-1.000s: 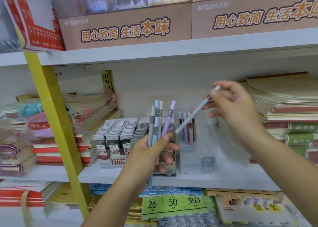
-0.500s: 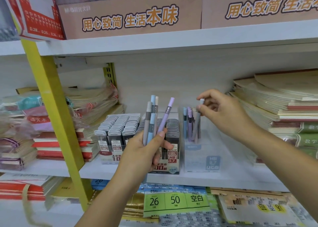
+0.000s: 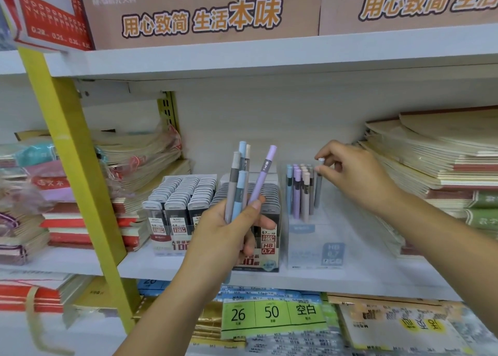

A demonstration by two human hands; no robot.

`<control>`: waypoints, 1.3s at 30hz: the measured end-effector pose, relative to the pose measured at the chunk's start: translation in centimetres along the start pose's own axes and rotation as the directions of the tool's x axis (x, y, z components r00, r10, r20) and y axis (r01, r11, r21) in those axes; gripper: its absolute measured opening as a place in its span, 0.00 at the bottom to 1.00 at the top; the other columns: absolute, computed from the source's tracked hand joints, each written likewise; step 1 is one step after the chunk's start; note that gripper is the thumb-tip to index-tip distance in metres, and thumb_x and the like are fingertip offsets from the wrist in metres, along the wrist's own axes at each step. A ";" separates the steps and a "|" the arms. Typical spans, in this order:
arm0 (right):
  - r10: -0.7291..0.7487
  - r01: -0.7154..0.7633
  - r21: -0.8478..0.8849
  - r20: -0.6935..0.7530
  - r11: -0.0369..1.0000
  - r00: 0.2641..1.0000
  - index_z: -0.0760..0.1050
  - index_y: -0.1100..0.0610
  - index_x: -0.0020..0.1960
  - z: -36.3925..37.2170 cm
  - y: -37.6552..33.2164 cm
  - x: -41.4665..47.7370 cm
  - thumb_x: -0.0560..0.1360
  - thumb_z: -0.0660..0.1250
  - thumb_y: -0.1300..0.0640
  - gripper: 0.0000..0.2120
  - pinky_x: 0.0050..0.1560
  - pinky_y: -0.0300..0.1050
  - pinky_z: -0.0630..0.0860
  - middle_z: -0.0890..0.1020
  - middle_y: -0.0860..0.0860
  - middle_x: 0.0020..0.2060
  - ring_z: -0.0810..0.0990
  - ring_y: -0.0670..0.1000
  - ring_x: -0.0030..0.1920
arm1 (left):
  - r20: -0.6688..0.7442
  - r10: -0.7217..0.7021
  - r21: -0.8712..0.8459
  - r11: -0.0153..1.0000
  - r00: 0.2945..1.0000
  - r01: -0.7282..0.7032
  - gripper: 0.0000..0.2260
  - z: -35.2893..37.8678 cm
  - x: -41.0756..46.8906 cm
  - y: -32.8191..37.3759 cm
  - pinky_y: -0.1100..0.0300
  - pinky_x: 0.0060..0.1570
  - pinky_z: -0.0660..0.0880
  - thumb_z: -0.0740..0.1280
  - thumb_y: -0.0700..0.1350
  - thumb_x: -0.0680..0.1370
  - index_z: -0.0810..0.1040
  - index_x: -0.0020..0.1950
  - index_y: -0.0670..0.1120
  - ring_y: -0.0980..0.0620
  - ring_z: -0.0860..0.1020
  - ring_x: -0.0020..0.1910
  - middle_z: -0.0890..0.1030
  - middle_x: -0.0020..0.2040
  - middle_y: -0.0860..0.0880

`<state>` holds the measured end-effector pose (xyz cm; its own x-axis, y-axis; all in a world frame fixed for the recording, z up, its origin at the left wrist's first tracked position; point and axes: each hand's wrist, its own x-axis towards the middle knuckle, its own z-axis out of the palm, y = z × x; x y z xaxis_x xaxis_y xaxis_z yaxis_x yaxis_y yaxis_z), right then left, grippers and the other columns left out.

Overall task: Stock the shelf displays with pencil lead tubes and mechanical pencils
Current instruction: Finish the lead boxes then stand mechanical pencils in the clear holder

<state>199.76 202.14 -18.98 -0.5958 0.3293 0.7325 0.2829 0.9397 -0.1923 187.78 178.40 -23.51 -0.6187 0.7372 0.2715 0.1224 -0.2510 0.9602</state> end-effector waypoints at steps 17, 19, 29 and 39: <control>0.144 -0.144 0.006 -0.037 0.990 0.989 0.78 0.51 0.58 -0.3 -2.0 -0.8 0.78 0.66 0.56 0.10 0.50 0.39 0.66 0.73 0.45 0.49 0.75 0.48 0.51 | 0.061 -0.083 -0.022 0.996 0.995 0.085 0.12 0.6 -0.5 0.1 0.66 0.21 0.65 0.69 0.52 0.76 0.81 0.56 0.48 0.56 0.74 0.26 0.88 0.46 0.47; 0.192 -0.175 0.341 -0.015 0.923 0.981 0.78 0.45 0.53 -1.0 -4.3 -1.7 0.79 0.64 0.55 0.07 0.43 0.35 0.71 0.80 0.42 0.44 0.78 0.41 0.43 | 0.084 -0.086 -0.015 0.996 0.993 0.087 0.13 0.8 -0.5 0.2 0.66 0.21 0.66 0.69 0.53 0.76 0.81 0.57 0.49 0.56 0.75 0.26 0.88 0.47 0.47; 0.311 -0.205 0.878 0.069 0.432 0.948 0.74 0.53 0.53 -3.3 -7.9 -2.9 0.78 0.65 0.63 0.08 0.33 0.38 0.77 0.86 0.53 0.39 0.84 0.49 0.36 | 0.093 -0.073 0.026 0.997 0.993 0.071 0.11 1.8 -1.1 0.2 0.65 0.21 0.68 0.68 0.53 0.79 0.80 0.57 0.49 0.56 0.79 0.29 0.88 0.45 0.49; 0.062 -0.086 0.322 0.086 0.943 0.994 0.66 0.38 0.50 -2.1 -4.9 -2.8 0.76 0.69 0.57 0.16 0.47 0.49 0.81 0.83 0.44 0.40 0.82 0.43 0.42 | 0.092 -0.042 -0.007 0.999 0.995 0.043 0.19 0.0 -1.2 -0.5 0.65 0.21 0.62 0.68 0.63 0.68 0.80 0.50 0.51 0.57 0.65 0.23 0.75 0.30 0.52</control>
<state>201.64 196.46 -18.69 -0.6394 0.3934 0.6606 0.0759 0.8873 -0.4549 188.44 177.68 -24.32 -0.5495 0.8017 0.2353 0.0900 -0.2232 0.9706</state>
